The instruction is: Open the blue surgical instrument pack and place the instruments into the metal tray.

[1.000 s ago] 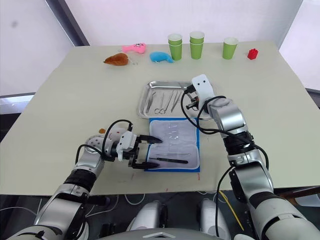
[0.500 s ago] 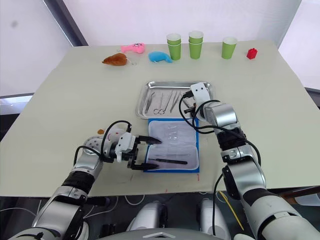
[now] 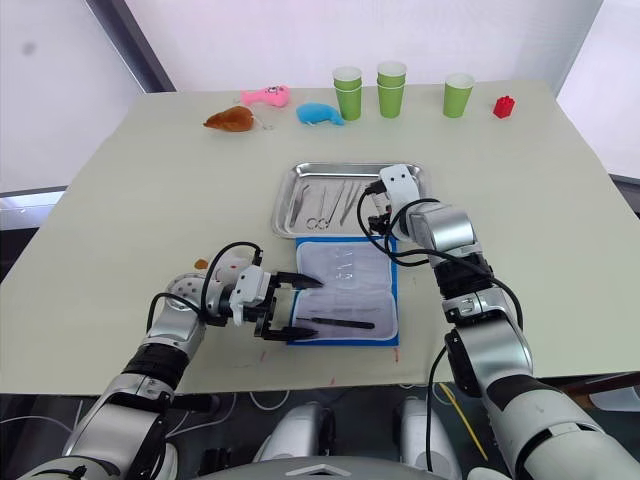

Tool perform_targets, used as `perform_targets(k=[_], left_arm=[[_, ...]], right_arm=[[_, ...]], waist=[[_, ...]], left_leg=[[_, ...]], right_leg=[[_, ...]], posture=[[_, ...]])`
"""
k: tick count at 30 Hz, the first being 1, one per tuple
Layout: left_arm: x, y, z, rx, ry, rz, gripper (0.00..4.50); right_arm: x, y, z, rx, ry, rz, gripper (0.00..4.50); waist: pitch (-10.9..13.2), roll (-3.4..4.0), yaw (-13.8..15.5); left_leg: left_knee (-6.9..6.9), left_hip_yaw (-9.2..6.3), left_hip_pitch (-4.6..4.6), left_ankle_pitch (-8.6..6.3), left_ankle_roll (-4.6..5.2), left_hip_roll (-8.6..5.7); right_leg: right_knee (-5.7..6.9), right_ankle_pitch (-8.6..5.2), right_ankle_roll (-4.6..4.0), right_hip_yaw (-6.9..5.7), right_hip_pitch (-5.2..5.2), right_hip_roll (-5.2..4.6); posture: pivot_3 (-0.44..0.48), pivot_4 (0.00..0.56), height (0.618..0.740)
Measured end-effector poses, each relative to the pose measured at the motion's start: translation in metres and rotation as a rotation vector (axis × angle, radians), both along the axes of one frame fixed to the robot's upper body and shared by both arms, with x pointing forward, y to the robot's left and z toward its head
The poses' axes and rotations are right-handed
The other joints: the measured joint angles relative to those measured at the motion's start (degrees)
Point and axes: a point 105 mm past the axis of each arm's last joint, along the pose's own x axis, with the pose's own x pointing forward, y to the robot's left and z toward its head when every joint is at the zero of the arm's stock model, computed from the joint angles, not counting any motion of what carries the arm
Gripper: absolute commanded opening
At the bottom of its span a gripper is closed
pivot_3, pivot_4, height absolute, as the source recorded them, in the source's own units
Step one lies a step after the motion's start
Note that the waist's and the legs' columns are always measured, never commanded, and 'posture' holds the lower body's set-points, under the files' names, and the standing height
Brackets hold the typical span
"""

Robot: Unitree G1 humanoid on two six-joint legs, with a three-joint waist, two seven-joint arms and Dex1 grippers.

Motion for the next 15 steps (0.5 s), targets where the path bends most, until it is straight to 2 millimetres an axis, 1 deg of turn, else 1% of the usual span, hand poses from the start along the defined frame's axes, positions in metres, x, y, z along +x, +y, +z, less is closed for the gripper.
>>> perform_targets(k=[3,4,5,6,8,9,11,14,15], left_arm=[[0.0,0.0,0.0,0.0,-0.001,-0.002,4.5],[-0.001,0.0,0.0,-0.003,-0.002,-0.001,4.5],[-0.001,0.0,0.0,-0.003,-0.002,-0.001,4.5],[-0.001,0.001,-0.001,-0.004,-0.001,0.0,4.5],[-0.001,0.0,0.0,-0.012,-0.006,0.0,4.5],[-0.002,0.0,-0.001,-0.011,-0.006,0.0,4.5],[-0.001,0.0,-0.001,-0.012,-0.007,0.001,4.5],[-0.001,0.0,-0.001,-0.012,-0.006,0.002,4.5],[-0.001,0.0,-0.001,-0.012,-0.005,0.002,4.5]], right_arm=[[0.001,0.001,0.016,0.016,-0.07,0.027,4.35],[0.0,0.001,0.028,0.041,-0.133,0.059,4.35],[0.0,0.002,0.028,0.042,-0.136,0.061,4.35],[-0.003,0.004,0.034,0.067,-0.17,0.092,4.35],[-0.017,0.004,0.042,0.139,-0.274,0.181,4.35],[-0.022,0.003,0.042,0.156,-0.299,0.205,4.35],[-0.036,-0.006,0.041,0.185,-0.352,0.254,4.35],[-0.047,-0.012,0.039,0.212,-0.382,0.286,4.35],[-0.061,-0.016,0.036,0.239,-0.417,0.343,4.35]], waist=[[0.0,0.0,0.02],[0.0,0.0,0.05],[0.0,0.0,0.04],[-0.03,0.03,-0.03],[-0.07,0.02,0.18],[-0.08,0.05,0.13],[-0.08,0.04,0.13],[-0.08,0.05,0.11],[-0.09,0.05,0.13]], left_leg=[[0.0,0.01,0.0,0.0,0.0,0.0],[-0.01,-0.01,0.0,0.0,0.0,0.0],[-0.01,0.0,0.01,0.0,0.0,0.0],[-0.03,0.01,0.02,0.0,0.0,0.0],[-0.06,-0.02,0.0,0.0,0.0,-0.01],[-0.08,0.02,0.0,0.0,0.0,-0.02],[-0.08,0.03,0.03,0.0,0.0,-0.02],[-0.08,0.06,0.06,0.0,0.0,-0.02],[-0.08,0.06,0.07,0.0,0.0,-0.03]], right_leg=[[-0.01,0.0,0.01,0.0,0.0,0.0],[-0.02,-0.02,0.02,-0.01,0.0,0.0],[-0.02,-0.03,0.05,-0.01,0.0,0.0],[-0.01,-0.04,0.06,0.01,0.0,0.0],[-0.05,-0.14,0.23,-0.01,0.01,0.0],[-0.05,-0.15,0.24,0.03,0.01,0.0],[-0.05,-0.15,0.25,0.04,0.01,0.0],[-0.04,-0.17,0.28,0.06,0.02,0.0],[-0.04,-0.18,0.29,0.06,0.02,0.0]], posture=[[0.0,0.15,0.74],[0.0,0.15,0.74],[0.0,0.15,0.74],[0.0,0.15,0.74],[0.0,0.15,0.74],[0.0,0.15,0.74],[0.0,0.15,0.74],[0.0,0.15,0.74],[0.0,0.15,0.74]])
